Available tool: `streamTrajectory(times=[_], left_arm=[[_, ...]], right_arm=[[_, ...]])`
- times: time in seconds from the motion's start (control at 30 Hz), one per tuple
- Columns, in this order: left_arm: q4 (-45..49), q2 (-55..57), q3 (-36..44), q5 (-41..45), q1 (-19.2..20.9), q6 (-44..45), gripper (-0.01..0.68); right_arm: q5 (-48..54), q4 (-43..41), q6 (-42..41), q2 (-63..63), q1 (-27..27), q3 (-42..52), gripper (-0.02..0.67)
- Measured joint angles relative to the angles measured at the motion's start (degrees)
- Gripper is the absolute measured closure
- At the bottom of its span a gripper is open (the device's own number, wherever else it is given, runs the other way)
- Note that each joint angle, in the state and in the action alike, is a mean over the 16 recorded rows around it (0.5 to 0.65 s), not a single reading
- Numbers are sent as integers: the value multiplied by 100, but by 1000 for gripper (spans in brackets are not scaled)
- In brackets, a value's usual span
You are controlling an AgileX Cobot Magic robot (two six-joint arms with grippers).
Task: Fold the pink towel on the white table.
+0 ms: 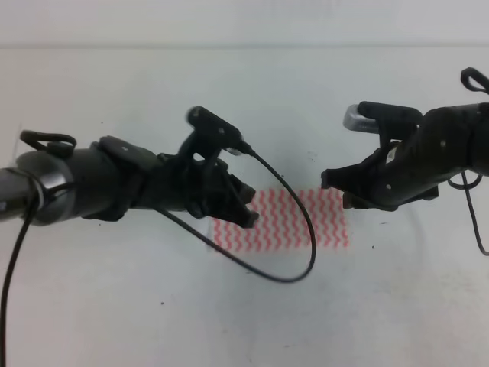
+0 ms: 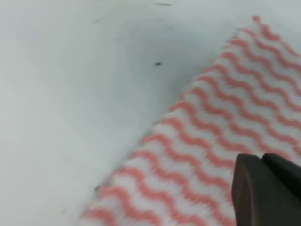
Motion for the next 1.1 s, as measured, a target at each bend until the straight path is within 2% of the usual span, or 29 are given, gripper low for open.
streamTrajectory(times=[0.23, 0.4, 1.1], left_arm=[[-10, 55, 0, 211, 258, -383, 678], [-47, 158, 1, 408, 397, -500, 678], [-221, 691, 0, 622, 450, -457, 678]], right_arm=[[139, 19, 10, 136, -115, -129, 397], [285, 44, 7, 314, -137, -320, 339], [593, 48, -7, 709, -137, -682, 338]])
